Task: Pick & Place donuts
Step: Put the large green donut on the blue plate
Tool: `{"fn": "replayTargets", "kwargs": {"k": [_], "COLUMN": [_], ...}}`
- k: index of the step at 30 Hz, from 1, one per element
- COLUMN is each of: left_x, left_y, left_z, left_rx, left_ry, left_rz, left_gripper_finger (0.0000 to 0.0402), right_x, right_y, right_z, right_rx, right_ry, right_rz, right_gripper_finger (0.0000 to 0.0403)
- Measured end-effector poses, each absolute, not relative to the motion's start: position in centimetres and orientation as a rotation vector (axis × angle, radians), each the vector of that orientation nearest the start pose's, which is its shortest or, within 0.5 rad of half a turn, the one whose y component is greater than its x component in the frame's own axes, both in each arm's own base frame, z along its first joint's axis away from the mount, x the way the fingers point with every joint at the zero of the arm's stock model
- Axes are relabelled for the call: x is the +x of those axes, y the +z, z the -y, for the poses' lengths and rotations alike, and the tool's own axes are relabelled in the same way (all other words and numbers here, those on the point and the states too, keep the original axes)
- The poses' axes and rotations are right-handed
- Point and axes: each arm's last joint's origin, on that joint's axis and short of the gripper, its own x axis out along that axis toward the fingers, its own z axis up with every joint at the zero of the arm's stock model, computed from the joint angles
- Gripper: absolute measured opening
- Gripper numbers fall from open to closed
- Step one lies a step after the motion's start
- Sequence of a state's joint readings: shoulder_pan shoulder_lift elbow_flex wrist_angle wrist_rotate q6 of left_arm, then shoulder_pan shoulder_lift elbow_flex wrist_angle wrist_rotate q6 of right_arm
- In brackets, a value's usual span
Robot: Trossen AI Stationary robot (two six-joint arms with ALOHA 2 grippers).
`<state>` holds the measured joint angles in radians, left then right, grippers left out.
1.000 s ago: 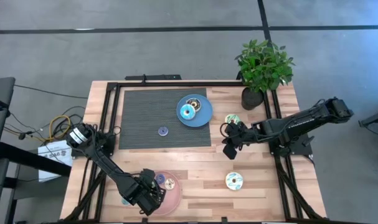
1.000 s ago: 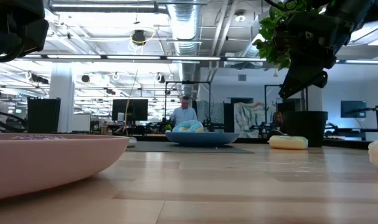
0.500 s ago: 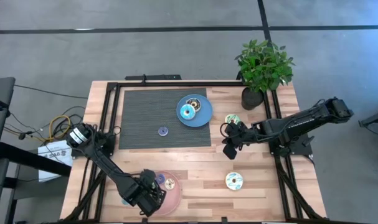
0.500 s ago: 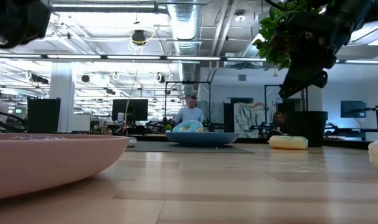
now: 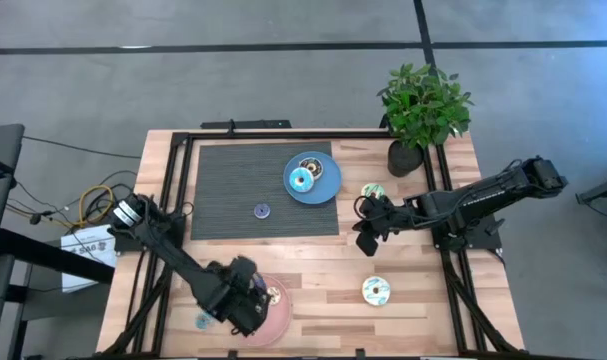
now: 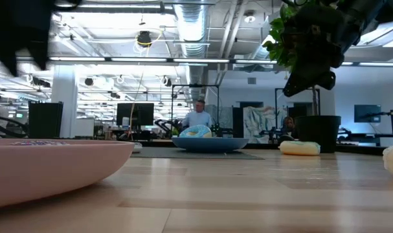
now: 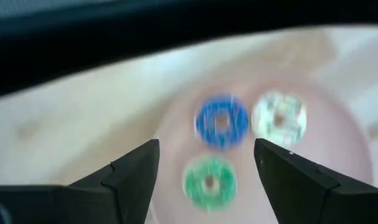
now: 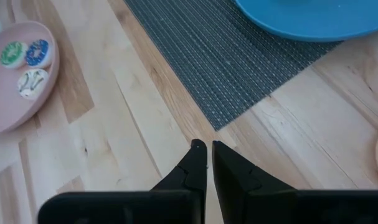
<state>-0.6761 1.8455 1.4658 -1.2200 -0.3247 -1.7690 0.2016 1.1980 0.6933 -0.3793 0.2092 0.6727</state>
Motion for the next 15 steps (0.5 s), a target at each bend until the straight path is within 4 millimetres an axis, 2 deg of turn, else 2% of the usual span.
{"fn": "replayTargets", "kwargs": {"k": [11,15], "left_x": [30.4,31.1], "left_y": [26.5,27.8], "left_z": [12.4,9.9], "left_rx": [-0.374,-0.261], "left_ry": [0.69,0.587], "left_rz": [-1.077,-1.081], "left_gripper_finger": [0.0247,0.0247], "right_x": [23.1,23.4], "right_y": [21.5,21.8], "right_z": [-4.1,-4.2], "right_rx": [0.477,0.491], "right_ry": [-0.266,-0.25], "right_rz": [-0.737,-0.691], "right_gripper_finger": [0.0017,0.0017]}}
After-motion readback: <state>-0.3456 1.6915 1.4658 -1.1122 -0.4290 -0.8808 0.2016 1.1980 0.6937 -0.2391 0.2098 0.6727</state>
